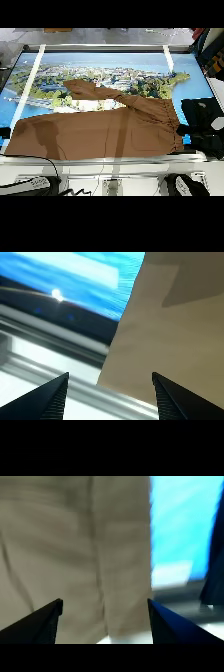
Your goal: Fold the clothes and pants, and hang the long-sleeved shirts on hangers.
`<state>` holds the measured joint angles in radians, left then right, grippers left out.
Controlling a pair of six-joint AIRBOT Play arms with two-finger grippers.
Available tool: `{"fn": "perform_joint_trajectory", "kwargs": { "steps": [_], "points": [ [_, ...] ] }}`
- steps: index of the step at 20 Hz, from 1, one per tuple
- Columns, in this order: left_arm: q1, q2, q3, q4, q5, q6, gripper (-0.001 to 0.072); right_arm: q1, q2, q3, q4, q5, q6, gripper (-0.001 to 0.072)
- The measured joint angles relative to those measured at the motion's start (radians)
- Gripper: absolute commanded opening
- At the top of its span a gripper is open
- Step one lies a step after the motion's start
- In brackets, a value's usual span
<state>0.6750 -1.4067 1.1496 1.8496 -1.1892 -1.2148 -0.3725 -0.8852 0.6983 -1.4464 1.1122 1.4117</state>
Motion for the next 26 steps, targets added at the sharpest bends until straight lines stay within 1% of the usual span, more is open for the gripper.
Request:
{"fn": "perform_joint_trajectory", "kwargs": {
  "steps": [3, 5, 6, 9, 10, 12, 15, 17, 18, 21, 23, 25, 26],
  "points": [
    [-0.082, -0.001, 0.030, -0.017, 0.015, -0.036, 0.0557, -0.050, -0.107, 0.057, 0.029, -0.093, 0.060, 0.0583],
    [-0.129, -0.001, 0.039, -0.026, 0.034, -0.045, 0.0557, -0.100, -0.214, 0.124, 0.072, -0.093, 0.073, 0.0560],
    [-0.146, -0.001, 0.042, -0.033, 0.043, -0.050, 0.0557, -0.128, -0.271, 0.163, 0.108, -0.082, 0.070, 0.0560],
    [-0.175, -0.001, 0.047, -0.075, 0.068, -0.058, 0.0565, -0.200, -0.449, 0.283, 0.235, 0.015, -0.026, 0.0564],
    [-0.181, -0.001, 0.047, -0.092, 0.070, -0.058, 0.0619, -0.213, -0.499, 0.314, 0.265, 0.050, -0.063, 0.0564],
    [-0.188, -0.001, 0.048, -0.129, 0.078, -0.060, 0.0629, -0.223, -0.588, 0.357, 0.307, 0.098, -0.140, 0.0564],
    [-0.203, -0.001, 0.048, -0.189, 0.082, -0.060, 0.0629, -0.212, -0.666, 0.387, 0.335, 0.098, -0.219, 0.0563],
    [-0.215, -0.001, 0.048, -0.231, 0.084, -0.061, 0.0629, -0.203, -0.697, 0.395, 0.338, 0.077, -0.247, 0.0562],
    [-0.222, -0.001, 0.048, -0.259, 0.086, -0.061, 0.0628, -0.201, -0.709, 0.399, 0.345, 0.074, -0.259, 0.0550],
    [-0.236, -0.001, 0.048, -0.389, 0.094, -0.061, 0.0628, -0.197, -0.749, 0.405, 0.375, 0.096, -0.307, 0.0543],
    [-0.243, -0.005, 0.049, -0.498, 0.112, -0.059, 0.0628, -0.196, -0.777, 0.406, 0.420, 0.132, -0.363, 0.0544],
    [-0.254, -0.015, 0.049, -0.620, 0.125, -0.038, 0.0628, -0.195, -0.797, 0.405, 0.470, 0.164, -0.425, 0.0542],
    [-0.264, -0.024, 0.049, -0.673, 0.130, -0.031, 0.0628, -0.195, -0.803, 0.404, 0.497, 0.174, -0.458, 0.0524]
  ]
}}
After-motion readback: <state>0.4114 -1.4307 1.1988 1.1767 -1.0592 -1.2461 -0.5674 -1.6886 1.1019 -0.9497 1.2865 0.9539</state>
